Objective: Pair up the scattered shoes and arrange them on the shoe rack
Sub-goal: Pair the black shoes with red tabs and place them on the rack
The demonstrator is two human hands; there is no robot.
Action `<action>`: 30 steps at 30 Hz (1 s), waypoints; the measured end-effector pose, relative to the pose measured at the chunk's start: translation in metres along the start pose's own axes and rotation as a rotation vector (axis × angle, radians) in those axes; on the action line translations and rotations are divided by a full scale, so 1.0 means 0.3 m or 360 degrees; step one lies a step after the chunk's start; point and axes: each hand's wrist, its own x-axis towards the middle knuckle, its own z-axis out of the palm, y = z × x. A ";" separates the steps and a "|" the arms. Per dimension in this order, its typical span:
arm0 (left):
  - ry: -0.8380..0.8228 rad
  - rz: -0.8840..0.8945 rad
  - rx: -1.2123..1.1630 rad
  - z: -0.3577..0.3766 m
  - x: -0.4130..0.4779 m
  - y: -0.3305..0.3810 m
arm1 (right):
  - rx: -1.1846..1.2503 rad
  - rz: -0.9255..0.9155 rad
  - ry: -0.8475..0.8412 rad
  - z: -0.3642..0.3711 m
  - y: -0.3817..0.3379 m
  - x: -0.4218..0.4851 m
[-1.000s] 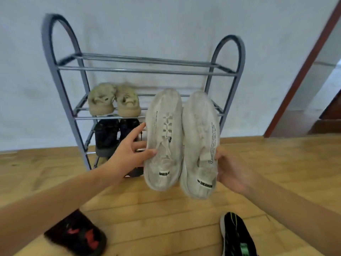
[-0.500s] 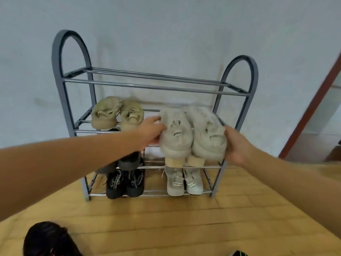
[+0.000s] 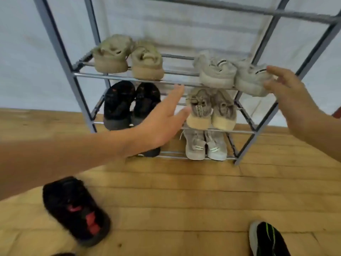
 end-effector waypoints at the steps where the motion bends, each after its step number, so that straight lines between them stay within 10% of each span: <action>1: -0.0075 0.0004 0.0078 -0.010 -0.105 -0.054 | 0.0023 0.0031 -0.0051 0.047 -0.006 -0.061; 6: -0.0409 -0.0380 0.0495 -0.151 -0.581 -0.389 | -0.0110 0.0233 -0.0486 0.350 -0.092 -0.343; 13: 0.0019 -0.1284 0.0601 -0.222 -1.050 -0.664 | -0.0690 0.0699 -0.1687 0.861 -0.138 -0.732; 21: -0.0059 -0.1502 0.0400 -0.116 -1.231 -0.679 | -0.0791 0.0790 -0.1226 1.203 0.100 -0.949; 30: 0.0711 -0.1624 0.0162 -0.200 -1.192 -0.751 | -0.0860 0.0906 -0.1185 1.235 0.223 -0.943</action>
